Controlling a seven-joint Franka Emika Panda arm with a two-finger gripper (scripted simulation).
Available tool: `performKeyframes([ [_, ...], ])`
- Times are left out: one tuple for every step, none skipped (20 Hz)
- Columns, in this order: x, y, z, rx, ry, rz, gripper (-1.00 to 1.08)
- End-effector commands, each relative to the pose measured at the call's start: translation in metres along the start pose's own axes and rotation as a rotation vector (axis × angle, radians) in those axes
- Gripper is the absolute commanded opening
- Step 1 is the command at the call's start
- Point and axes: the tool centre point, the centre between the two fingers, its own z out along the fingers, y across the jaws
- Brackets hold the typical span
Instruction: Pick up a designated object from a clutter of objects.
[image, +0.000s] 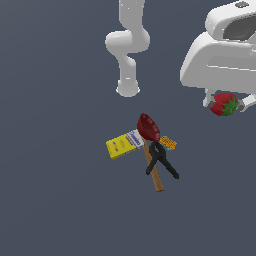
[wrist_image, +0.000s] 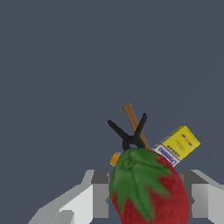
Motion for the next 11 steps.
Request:
performKeyframes([
  [0.0029, -0.0006, -0.0063, 0.0, 0.0, 0.0, -1.0],
  [0.0038, -0.0008, -0.0081, 0.0, 0.0, 0.0, -1.0],
  [0.0046, -0.0009, -0.0097, 0.0, 0.0, 0.0, -1.0],
  [0.0053, -0.0011, -0.011, 0.0, 0.0, 0.0, -1.0],
  [0.0059, -0.0012, -0.0121, 0.0, 0.0, 0.0, -1.0],
  [0.0064, -0.0014, -0.013, 0.0, 0.0, 0.0, -1.0],
  [0.0068, -0.0015, -0.0137, 0.0, 0.0, 0.0, -1.0],
  [0.0072, -0.0016, -0.0143, 0.0, 0.0, 0.0, -1.0],
  [0.0074, -0.0016, -0.0147, 0.0, 0.0, 0.0, -1.0],
  [0.0075, -0.0017, -0.0149, 0.0, 0.0, 0.0, -1.0],
  [0.0076, -0.0017, -0.0149, 0.0, 0.0, 0.0, -1.0],
])
